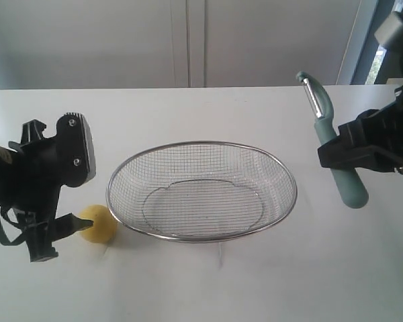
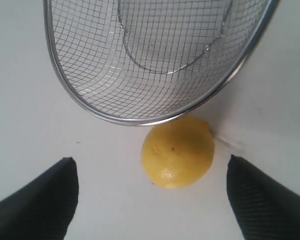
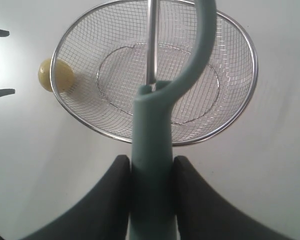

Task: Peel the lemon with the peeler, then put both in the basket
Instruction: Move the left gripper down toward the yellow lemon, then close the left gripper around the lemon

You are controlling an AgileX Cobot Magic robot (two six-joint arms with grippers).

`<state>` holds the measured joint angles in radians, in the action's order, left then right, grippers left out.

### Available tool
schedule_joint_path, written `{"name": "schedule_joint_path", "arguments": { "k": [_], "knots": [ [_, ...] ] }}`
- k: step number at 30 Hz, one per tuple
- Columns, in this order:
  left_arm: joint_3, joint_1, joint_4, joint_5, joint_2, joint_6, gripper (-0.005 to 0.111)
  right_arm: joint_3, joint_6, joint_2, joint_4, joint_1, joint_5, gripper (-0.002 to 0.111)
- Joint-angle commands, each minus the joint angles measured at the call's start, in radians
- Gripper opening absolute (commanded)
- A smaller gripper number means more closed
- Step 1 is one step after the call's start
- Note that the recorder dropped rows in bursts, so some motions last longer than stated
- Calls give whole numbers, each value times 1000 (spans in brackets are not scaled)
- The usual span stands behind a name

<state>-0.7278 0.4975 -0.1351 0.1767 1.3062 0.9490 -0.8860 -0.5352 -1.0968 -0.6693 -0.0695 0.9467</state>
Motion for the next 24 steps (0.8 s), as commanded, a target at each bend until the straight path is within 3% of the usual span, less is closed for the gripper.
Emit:
{"name": "schedule_joint_path", "arguments": {
  "k": [1,10,24],
  "knots": [
    [9,5,-19,55,-1,-186,85,3,-8,9,-4,0,-10,0],
    [9,5,-19,77,70,-536,88,3,-8,9,-4,0,-11,0],
    [9,3,-19,-27,173,-665,105,3,-8,9,-4,0,-11,0]
  ]
}}
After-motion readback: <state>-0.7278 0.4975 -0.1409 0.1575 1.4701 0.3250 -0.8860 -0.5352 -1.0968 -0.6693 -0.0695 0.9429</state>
